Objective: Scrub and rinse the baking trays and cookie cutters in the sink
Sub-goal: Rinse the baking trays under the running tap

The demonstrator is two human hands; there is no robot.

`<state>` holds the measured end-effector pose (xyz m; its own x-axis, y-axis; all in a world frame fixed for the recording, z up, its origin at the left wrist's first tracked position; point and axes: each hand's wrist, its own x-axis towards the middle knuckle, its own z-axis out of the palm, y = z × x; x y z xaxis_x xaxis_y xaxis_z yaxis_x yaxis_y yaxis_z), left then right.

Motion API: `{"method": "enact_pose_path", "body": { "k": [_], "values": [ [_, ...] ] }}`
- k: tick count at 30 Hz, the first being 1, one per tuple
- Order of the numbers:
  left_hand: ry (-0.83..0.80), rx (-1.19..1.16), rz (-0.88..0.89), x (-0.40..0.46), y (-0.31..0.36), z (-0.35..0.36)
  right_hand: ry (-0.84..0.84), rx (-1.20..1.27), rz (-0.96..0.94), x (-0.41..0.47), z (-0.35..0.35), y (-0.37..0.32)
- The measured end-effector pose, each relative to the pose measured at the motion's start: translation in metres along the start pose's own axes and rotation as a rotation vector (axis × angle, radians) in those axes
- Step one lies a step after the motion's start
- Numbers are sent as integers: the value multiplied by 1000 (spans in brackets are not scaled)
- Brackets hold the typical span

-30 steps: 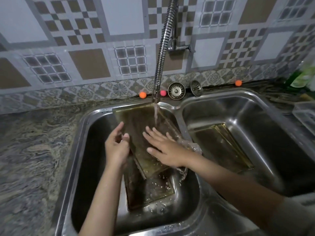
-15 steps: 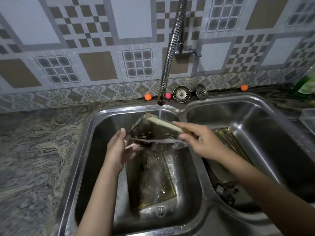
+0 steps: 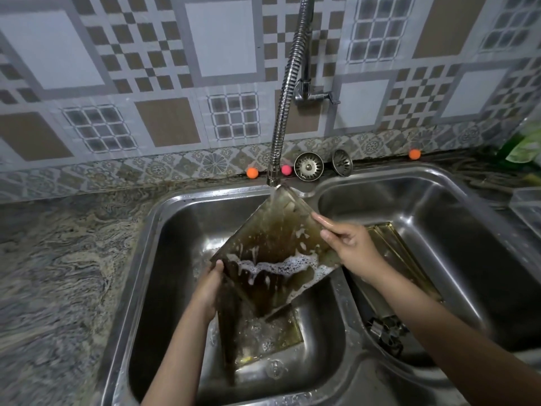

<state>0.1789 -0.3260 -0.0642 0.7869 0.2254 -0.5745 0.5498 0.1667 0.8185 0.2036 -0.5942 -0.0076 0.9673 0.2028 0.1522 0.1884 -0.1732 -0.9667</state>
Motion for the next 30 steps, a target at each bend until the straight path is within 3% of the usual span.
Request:
{"method": "enact_pose_path", "body": {
  "k": [5,8,12,16,25,30],
  "values": [
    [3,60,151,6,-6,-7,223,129,225,3,-3,14],
    [-9,113,264,3,-3,-8,285,122,323,3,-4,20],
    [-113,16,329,-2,1,-14,349,101,392,4,-3,29],
    [-264,-69,307,-5,3,-19,327,-35,377,6,-5,32],
    [-354,-70,285,-10,-5,10,348,-521,312,14,-27,22],
    [-437,-247,230,-14,-2,23,272,-749,290,16,-36,26]
  ]
}}
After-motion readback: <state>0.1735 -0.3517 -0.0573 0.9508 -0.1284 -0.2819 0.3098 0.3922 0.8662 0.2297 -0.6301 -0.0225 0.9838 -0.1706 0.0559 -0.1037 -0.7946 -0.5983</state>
